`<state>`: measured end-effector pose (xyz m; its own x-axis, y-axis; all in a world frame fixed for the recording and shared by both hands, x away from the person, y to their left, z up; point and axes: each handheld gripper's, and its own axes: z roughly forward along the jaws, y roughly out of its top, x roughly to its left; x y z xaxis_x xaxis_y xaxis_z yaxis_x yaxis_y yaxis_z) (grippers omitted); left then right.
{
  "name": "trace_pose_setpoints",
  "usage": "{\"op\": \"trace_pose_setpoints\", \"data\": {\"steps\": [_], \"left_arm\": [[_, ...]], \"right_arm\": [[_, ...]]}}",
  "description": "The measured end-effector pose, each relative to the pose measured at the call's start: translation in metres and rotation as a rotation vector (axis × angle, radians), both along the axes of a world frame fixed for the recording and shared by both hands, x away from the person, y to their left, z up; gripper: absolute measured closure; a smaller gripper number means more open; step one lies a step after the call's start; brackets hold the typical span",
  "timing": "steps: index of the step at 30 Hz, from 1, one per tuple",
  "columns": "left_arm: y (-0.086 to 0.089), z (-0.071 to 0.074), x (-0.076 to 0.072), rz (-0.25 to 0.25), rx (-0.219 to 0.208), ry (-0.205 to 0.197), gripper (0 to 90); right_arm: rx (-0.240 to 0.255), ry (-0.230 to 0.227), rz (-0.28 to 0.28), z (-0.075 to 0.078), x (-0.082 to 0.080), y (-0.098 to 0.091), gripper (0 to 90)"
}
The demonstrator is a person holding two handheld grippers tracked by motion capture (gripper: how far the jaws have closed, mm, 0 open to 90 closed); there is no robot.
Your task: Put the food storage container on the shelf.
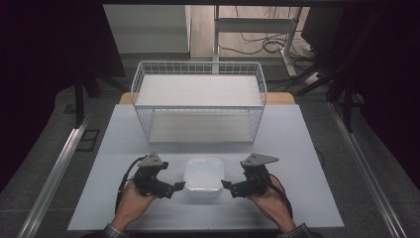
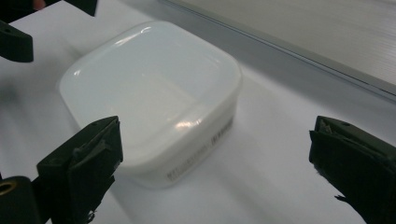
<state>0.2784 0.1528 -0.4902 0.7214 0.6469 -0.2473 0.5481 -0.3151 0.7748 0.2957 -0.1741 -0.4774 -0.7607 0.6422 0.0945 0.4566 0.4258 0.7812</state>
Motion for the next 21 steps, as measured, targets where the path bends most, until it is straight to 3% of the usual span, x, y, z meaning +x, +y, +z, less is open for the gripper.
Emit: {"op": "trace_pose_setpoints", "data": {"steps": [2,6,9,11,13,15,18,21], "left_arm": [[-0.013,0.002,0.012,-0.019,0.001,0.026,0.8],[-0.026,0.000,0.022,-0.034,0.030,0.040,1.2],[-0.027,-0.013,0.030,-0.034,-0.019,0.083,2.1],[-0.025,-0.021,0.031,-0.028,-0.013,0.105,2.6],[-0.022,-0.024,0.031,-0.035,-0.061,0.133,5.5],[-0.020,-0.024,0.030,-0.065,-0.091,0.155,12.5],[-0.020,-0.023,0.026,-0.052,-0.091,0.181,18.7],[-0.017,-0.022,0.018,-0.039,-0.105,0.212,23.7]], "right_arm": [[-0.003,0.024,0.006,0.001,0.006,0.010,1.2],[-0.008,0.074,0.014,0.000,0.014,0.020,0.6],[-0.013,0.123,0.019,-0.002,0.022,0.029,2.1],[-0.027,0.137,0.022,-0.005,0.025,0.031,4.4],[-0.044,0.159,0.033,-0.009,0.026,0.032,6.4],[-0.005,0.190,0.037,-0.012,0.027,0.031,11.9],[0.034,0.254,0.044,-0.011,0.024,0.029,24.9],[0.040,0.299,0.033,-0.010,0.020,0.026,27.9]]}}
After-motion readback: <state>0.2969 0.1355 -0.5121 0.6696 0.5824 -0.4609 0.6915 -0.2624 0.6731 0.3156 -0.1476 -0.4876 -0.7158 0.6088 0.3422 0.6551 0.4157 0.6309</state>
